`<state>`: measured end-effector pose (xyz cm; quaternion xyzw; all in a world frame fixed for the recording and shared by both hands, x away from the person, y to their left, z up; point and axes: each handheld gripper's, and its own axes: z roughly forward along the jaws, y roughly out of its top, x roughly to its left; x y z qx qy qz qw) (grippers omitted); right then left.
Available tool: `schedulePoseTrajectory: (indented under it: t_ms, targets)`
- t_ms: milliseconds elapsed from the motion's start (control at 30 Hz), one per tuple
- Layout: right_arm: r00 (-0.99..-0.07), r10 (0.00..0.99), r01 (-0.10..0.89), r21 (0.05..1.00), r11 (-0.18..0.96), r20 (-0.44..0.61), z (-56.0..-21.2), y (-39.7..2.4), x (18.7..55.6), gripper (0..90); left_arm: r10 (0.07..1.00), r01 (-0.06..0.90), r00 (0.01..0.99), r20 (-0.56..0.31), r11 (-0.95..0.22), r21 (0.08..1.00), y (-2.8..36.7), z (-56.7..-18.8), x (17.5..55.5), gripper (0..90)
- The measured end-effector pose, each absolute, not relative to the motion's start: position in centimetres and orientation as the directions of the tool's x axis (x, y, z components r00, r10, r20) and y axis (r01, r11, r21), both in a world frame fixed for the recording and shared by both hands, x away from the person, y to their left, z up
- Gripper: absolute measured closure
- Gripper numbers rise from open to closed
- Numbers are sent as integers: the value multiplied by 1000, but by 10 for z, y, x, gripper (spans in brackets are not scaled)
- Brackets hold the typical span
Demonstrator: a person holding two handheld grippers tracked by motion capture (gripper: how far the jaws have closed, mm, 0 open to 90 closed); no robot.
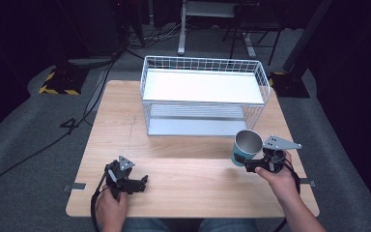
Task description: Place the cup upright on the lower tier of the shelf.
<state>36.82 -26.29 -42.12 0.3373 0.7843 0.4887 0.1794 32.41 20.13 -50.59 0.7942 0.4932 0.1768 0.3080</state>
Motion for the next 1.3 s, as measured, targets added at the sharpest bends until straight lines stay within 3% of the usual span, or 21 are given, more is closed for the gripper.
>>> schedulePoseTrajectory:
  t_ms: [1300]
  targets:
    - [-688,725,355,891,284,43,-434,-167,455,184,897,679,440,-27,-313,664,200,-506,325,0]
